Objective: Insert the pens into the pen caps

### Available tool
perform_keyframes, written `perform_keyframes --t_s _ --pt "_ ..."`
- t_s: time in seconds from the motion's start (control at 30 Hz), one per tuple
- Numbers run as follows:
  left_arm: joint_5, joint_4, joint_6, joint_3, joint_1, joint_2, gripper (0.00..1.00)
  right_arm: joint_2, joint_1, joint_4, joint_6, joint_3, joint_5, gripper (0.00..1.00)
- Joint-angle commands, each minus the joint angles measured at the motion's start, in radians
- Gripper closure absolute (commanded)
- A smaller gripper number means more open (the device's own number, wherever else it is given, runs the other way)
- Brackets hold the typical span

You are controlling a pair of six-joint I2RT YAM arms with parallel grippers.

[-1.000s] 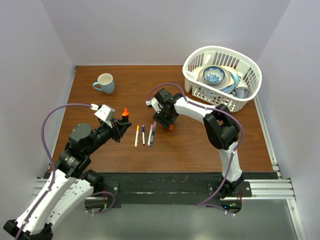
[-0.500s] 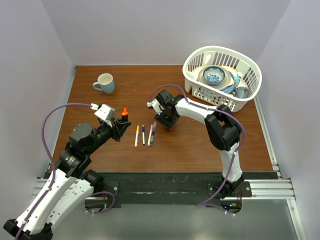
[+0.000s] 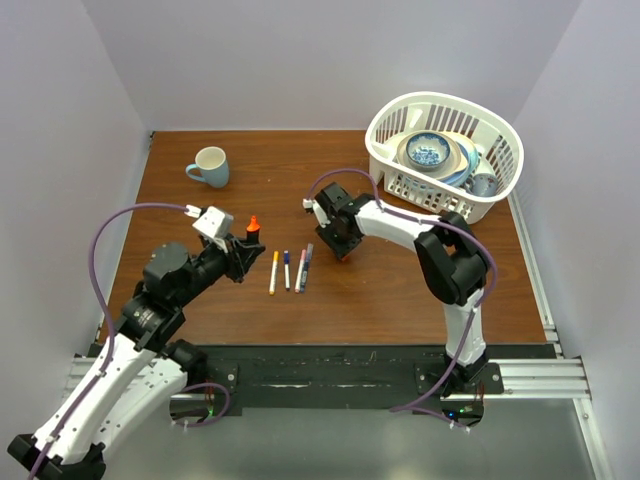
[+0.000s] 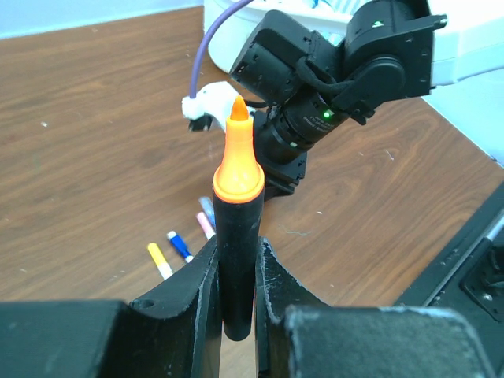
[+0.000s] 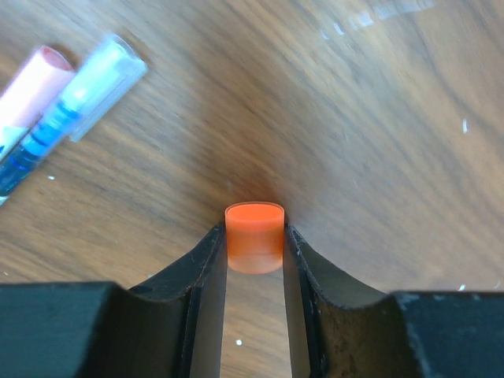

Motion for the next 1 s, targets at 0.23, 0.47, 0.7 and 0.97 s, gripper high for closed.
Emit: perform_keyframes --t_s 0.23,0.47,0.7,0.97 --pt "0.18 0.196 -0.205 -0.104 -0.004 0.151 1.0 -0.464 0.012 0.299 0.508 -0.241 -0.03 1.0" --pt "0.194 0.241 -0.218 -0.089 -0.007 0.234 1.0 -0.658 0.147 0.36 0.723 -0.209 0.1 1.0" --pt "0.184 0.212 -0.167 -0.06 -0.007 0.26 1.0 -0.594 0.232 0.369 0.774 -0.083 0.18 1.0" --pt "0.193 0.209 -0.158 -0.054 -0.007 0.231 1.0 -0.509 0.307 0.367 0.755 0.021 0.246 1.0"
